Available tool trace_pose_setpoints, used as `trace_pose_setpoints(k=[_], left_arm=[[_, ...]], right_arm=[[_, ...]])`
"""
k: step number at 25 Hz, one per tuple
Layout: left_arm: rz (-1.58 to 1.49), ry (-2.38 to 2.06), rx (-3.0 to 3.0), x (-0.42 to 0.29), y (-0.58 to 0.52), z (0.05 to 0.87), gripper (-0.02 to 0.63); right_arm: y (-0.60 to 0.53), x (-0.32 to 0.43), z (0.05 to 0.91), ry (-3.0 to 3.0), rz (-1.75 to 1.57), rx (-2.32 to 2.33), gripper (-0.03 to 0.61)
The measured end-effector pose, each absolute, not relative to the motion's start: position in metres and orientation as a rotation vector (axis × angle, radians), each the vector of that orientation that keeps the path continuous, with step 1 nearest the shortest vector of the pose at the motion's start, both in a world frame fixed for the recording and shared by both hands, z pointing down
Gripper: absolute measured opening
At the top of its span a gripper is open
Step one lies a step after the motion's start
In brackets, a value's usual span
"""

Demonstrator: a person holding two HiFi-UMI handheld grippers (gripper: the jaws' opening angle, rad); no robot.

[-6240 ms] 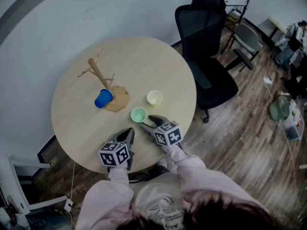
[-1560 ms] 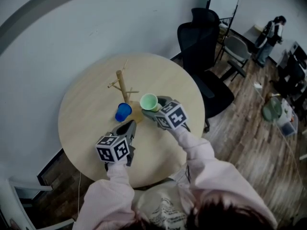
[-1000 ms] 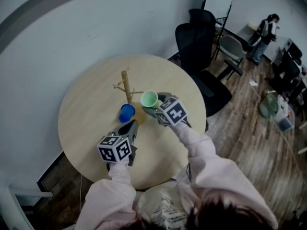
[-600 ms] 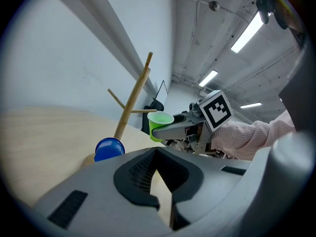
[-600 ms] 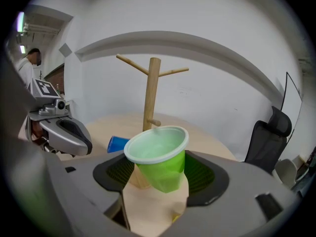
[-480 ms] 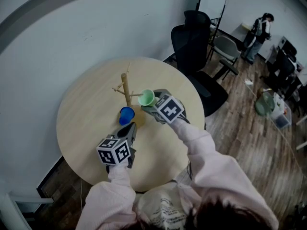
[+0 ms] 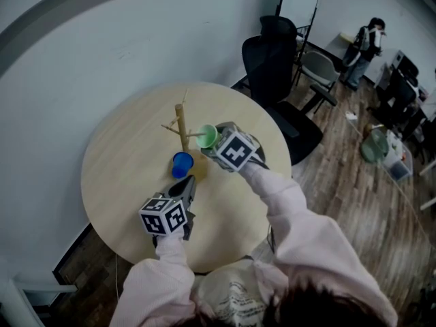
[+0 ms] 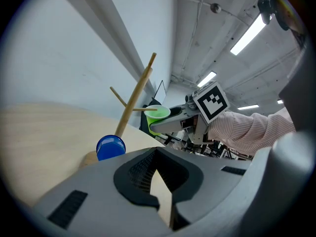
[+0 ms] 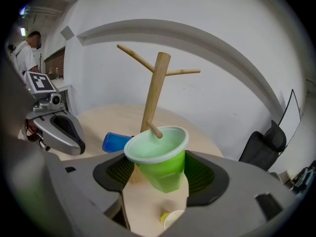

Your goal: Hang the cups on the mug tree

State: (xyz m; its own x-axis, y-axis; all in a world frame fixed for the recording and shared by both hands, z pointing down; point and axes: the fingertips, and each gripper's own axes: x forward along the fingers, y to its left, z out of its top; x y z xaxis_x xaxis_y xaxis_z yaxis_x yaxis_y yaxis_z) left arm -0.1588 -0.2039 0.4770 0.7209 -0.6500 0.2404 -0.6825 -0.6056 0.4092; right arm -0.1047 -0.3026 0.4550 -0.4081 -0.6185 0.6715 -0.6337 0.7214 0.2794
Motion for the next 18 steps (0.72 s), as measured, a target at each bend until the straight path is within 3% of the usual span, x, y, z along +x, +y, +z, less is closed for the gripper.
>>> trace_pose_setpoints(k=[18], left_arm=[[0.076, -1.004, 2.438, -0.165, -0.203, 0.481, 0.0]], right_arm=[[-0.307, -0.117, 0.449, -1.858, -0.24, 0.888, 0.308]])
